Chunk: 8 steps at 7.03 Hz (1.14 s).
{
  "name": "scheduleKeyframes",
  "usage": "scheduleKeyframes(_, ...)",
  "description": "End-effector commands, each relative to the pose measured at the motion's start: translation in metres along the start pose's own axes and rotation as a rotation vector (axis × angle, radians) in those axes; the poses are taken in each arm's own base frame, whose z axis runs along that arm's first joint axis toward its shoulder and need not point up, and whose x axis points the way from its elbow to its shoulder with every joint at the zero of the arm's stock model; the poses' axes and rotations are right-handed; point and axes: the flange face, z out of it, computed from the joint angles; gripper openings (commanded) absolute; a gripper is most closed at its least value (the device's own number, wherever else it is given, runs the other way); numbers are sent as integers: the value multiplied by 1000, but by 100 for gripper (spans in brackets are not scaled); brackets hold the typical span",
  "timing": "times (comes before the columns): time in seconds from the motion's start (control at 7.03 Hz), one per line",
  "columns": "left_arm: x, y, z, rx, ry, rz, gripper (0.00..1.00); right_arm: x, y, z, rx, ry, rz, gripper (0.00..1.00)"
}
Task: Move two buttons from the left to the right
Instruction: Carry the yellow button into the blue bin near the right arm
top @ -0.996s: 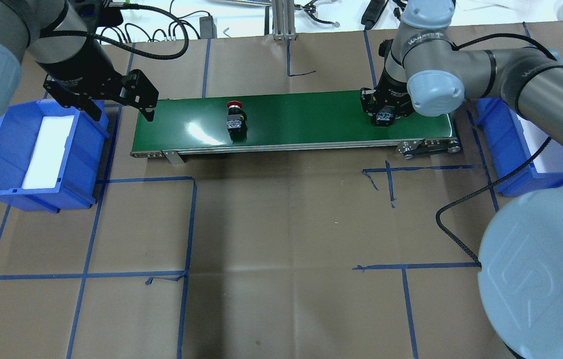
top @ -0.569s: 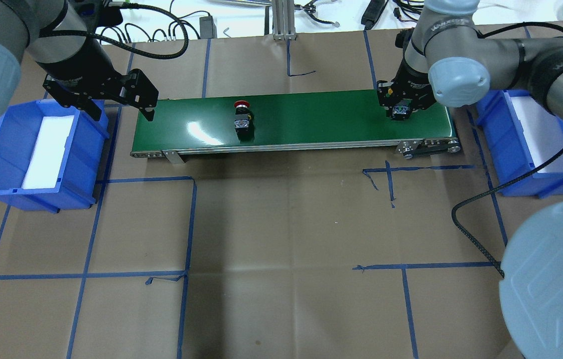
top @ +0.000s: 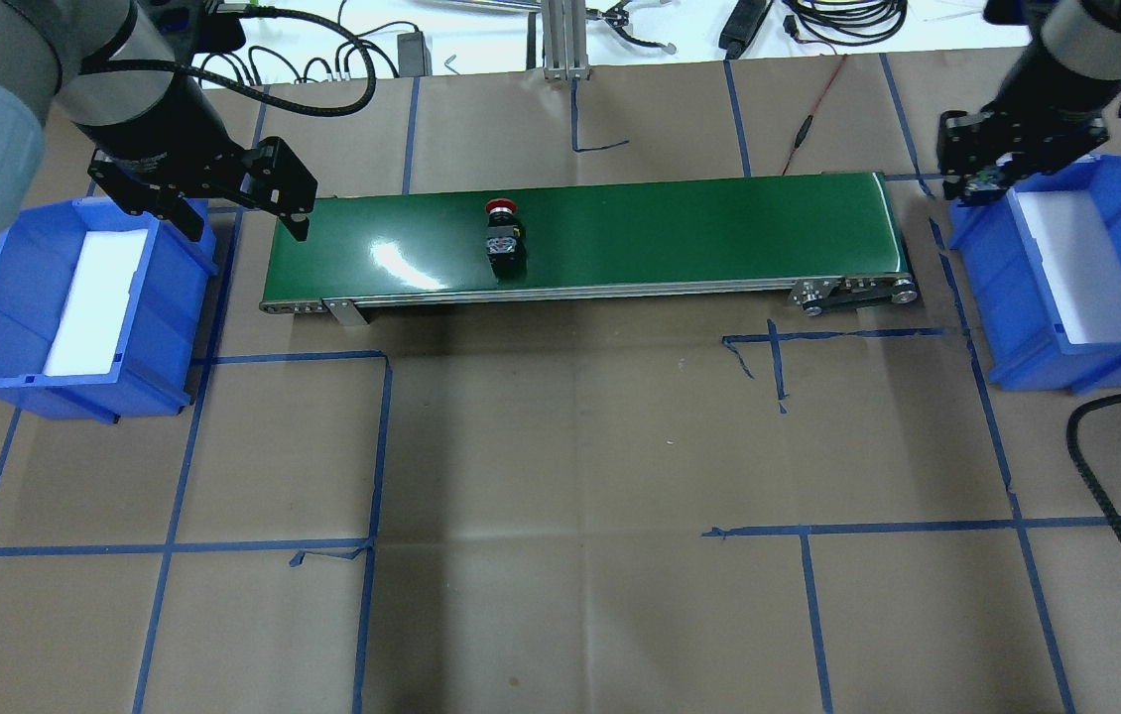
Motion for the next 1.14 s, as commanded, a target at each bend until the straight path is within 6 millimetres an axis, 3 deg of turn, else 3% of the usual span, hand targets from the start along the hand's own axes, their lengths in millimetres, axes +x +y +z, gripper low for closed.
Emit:
scheduleKeyframes(0.0,0,0,0,-1,2,-4,100,122,26,3,0,-6,-43,5)
scheduleKeyframes(0.14,0,0,0,-1,2,-4,100,162,34,14,-13,-15,-9,5)
scheduleKeyframes(0.28,0,1,0,1,3,-6,100,183,27,36,-4,-8,-12,5)
scheduleKeyframes(0.43,0,1,0,1,3,-6,100,192,16,70,-15,-18,-50,5)
scheduleKeyframes(0.57,0,1,0,1,3,-6,100,193,18,102,-59,-49,-56,5)
scheduleKeyframes(1.0,0,0,0,-1,4,-6,100,191,33,143,-92,-13,-58,5)
